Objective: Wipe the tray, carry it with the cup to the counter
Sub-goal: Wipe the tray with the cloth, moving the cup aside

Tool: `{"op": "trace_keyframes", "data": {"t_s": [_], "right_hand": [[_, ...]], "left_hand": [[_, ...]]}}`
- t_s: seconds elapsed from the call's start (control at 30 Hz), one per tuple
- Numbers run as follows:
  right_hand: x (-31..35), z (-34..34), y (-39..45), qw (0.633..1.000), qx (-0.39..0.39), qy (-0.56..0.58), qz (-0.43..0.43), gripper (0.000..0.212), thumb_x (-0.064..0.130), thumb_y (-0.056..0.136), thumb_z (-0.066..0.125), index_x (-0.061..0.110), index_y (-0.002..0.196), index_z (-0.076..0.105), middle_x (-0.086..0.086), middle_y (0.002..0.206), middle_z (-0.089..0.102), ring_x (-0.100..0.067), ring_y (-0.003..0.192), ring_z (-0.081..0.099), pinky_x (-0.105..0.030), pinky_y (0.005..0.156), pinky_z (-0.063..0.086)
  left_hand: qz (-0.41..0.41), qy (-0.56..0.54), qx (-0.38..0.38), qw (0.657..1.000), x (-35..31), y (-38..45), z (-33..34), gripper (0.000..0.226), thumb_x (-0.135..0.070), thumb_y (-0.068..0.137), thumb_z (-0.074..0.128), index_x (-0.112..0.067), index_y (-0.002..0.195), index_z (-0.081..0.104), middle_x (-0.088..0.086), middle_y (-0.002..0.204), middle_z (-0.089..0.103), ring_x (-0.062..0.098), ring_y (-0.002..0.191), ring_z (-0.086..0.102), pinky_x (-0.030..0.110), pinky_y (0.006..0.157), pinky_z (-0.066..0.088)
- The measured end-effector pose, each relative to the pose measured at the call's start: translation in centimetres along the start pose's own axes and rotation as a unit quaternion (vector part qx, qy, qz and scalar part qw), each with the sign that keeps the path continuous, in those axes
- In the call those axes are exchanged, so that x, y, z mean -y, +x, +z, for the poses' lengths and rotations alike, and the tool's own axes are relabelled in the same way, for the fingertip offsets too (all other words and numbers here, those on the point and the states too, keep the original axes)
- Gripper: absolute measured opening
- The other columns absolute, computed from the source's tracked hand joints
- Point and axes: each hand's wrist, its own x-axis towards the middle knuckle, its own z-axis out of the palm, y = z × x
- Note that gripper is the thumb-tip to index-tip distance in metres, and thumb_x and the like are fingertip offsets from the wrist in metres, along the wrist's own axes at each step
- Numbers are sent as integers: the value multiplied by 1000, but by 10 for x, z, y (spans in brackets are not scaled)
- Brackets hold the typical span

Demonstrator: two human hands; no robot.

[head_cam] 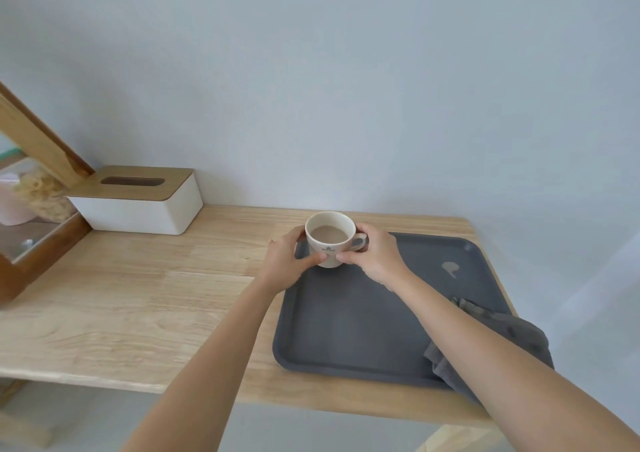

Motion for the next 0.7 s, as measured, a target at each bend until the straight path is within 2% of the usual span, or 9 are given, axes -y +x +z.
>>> {"op": "trace_keyframes", "data": {"t_s": [0.1, 0.2, 0.33, 0.4, 0.47, 0.5, 0.57, 0.63, 0.7], "right_hand": [[2, 11, 9, 1000, 3, -1, 6, 52, 14, 65, 82, 21, 112, 63, 2, 106, 69, -6, 73, 62, -21, 71, 47], [1, 17, 13, 1000, 2, 0, 12, 52, 13, 66, 82, 19, 114, 63, 3, 106, 68, -1, 76, 60, -14, 66, 42], [-3, 19, 14, 999, 2, -18, 26, 52, 21, 67, 81, 22, 115, 61, 3, 108, 68, -16, 91, 62, -27, 78, 47], [1, 15, 8, 998, 25, -41, 29, 64, 28, 73, 77, 22, 130, 51, 2, 123, 63, -20, 105, 60, -33, 91, 46], [6, 6, -8, 994, 62, -78, 43, 84, 35, 81, 70, 16, 149, 22, -1, 147, 42, -22, 134, 40, -35, 108, 34], [7, -2, -20, 991, 71, -101, 47, 88, 39, 85, 65, 17, 151, 12, -1, 155, 30, -22, 143, 27, -36, 113, 26], [1, -21, -51, 984, 50, -165, 52, 83, 45, 90, 54, 19, 152, 5, -2, 160, 15, -22, 148, 10, -40, 118, 17], [-14, -42, -89, 959, -3, -271, 76, 78, 55, 92, 39, 18, 151, 5, -5, 161, 9, -26, 149, 0, -49, 119, 11], [-31, -60, -130, 915, -38, -373, 149, 81, 68, 88, 22, 21, 151, 4, -7, 161, 3, -33, 147, -7, -57, 116, 7]], "left_hand": [[-3, -7, 23, 1000, 8, 8, -7, 65, -55, 69, 70, -35, 127, 51, -17, 125, 63, 4, 123, 51, 50, 109, 32], [-9, -9, 41, 999, 16, 14, -9, 64, -55, 69, 70, -36, 127, 52, -17, 126, 62, 4, 123, 51, 49, 109, 33], [-14, -35, 56, 998, 20, 14, -7, 60, -40, 78, 73, -28, 132, 51, -12, 128, 61, 8, 125, 51, 35, 106, 39], [-14, -34, 67, 997, 17, 8, -5, 58, -35, 83, 69, -27, 136, 46, -12, 129, 59, 8, 122, 50, 28, 99, 39], [-9, -12, 60, 998, 12, -2, -1, 60, -41, 86, 62, -25, 139, 38, -9, 132, 54, 10, 122, 47, 30, 99, 39], [-13, 12, 51, 999, 11, -8, 4, 64, -45, 86, 58, -21, 140, 33, -3, 137, 48, 15, 127, 42, 37, 104, 38], [-67, 98, 51, 992, 7, -30, 18, 80, -51, 88, 50, -11, 147, 14, 12, 154, 22, 28, 144, 17, 49, 116, 22], [-125, 179, 64, 974, -1, -59, 35, 86, -57, 91, 39, -11, 151, -4, 18, 160, -3, 34, 147, -6, 52, 116, 9], [-138, 241, 46, 960, -8, -83, 51, 89, -68, 89, 24, -12, 151, -6, 22, 159, -6, 38, 147, -7, 55, 115, 8]]}}
